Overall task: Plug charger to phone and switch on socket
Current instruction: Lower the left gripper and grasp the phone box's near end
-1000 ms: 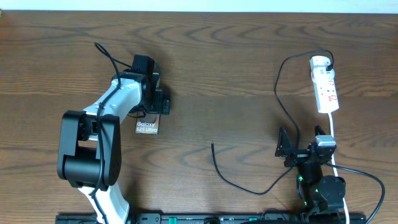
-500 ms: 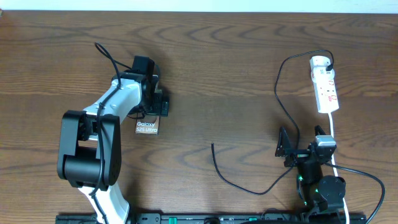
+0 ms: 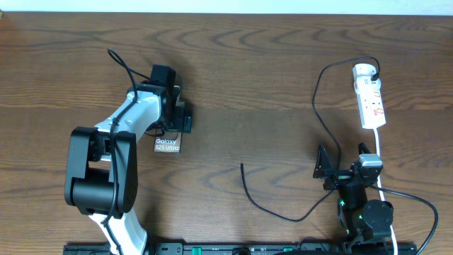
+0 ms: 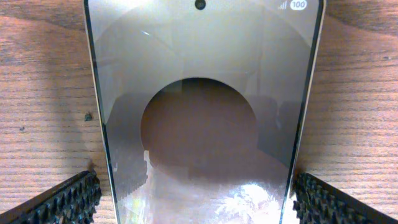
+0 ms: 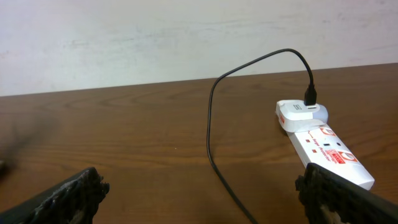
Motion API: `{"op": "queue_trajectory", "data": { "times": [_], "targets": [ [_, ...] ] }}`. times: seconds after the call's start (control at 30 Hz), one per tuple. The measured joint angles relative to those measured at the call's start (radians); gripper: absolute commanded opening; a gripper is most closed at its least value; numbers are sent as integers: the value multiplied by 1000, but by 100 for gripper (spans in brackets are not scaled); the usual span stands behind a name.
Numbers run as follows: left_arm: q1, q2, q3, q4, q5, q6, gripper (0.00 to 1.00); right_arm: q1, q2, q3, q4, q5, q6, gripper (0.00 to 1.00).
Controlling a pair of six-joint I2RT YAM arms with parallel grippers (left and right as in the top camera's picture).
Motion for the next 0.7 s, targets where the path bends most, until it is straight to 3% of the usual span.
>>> {"op": "queue_trajectory", "data": {
  "times": [0.5,0.7],
  "targets": [
    [0,-5,-7,11,-1,0,100,0,0,0,0,0,0,99],
    [0,-5,-9,23,-1,3,88,0,0,0,0,0,0,99]
  ]
}}
